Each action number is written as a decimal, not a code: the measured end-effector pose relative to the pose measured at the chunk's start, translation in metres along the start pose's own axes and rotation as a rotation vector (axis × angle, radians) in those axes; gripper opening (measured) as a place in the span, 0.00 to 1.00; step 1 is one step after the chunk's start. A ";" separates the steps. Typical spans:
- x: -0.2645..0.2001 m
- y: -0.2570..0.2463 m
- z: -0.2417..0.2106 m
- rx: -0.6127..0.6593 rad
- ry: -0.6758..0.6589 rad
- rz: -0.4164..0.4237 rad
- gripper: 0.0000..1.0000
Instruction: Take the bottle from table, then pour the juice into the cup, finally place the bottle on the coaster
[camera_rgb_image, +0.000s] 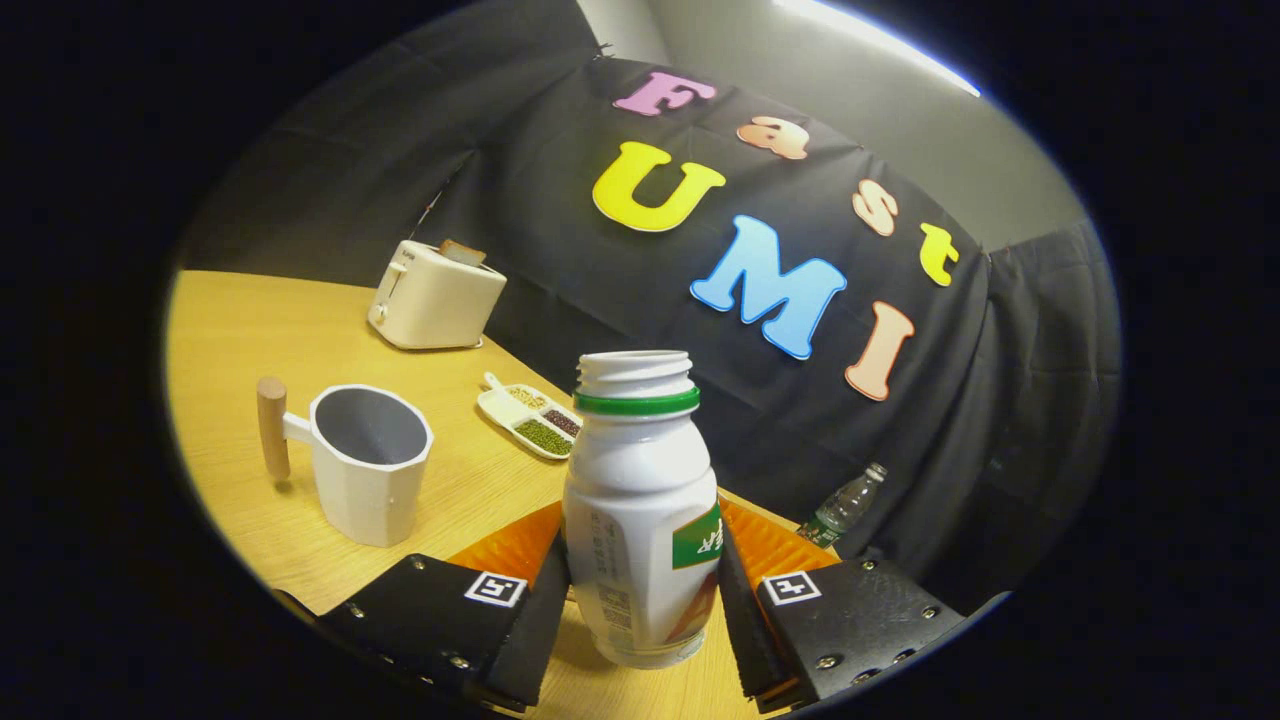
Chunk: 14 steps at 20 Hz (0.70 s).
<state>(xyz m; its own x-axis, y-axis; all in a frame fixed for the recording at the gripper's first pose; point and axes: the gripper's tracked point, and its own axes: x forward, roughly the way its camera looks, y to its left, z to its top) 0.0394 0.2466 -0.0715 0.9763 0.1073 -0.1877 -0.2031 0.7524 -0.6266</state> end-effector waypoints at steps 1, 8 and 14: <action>0.001 0.004 0.001 -0.021 0.003 0.010 0.71; 0.008 0.018 0.001 -0.248 0.028 0.032 0.71; 0.010 0.025 0.002 -0.351 0.033 0.050 0.71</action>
<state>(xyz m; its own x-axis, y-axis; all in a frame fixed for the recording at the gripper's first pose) 0.0446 0.2674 -0.0875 0.9629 0.1133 -0.2451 -0.2691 0.4772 -0.8366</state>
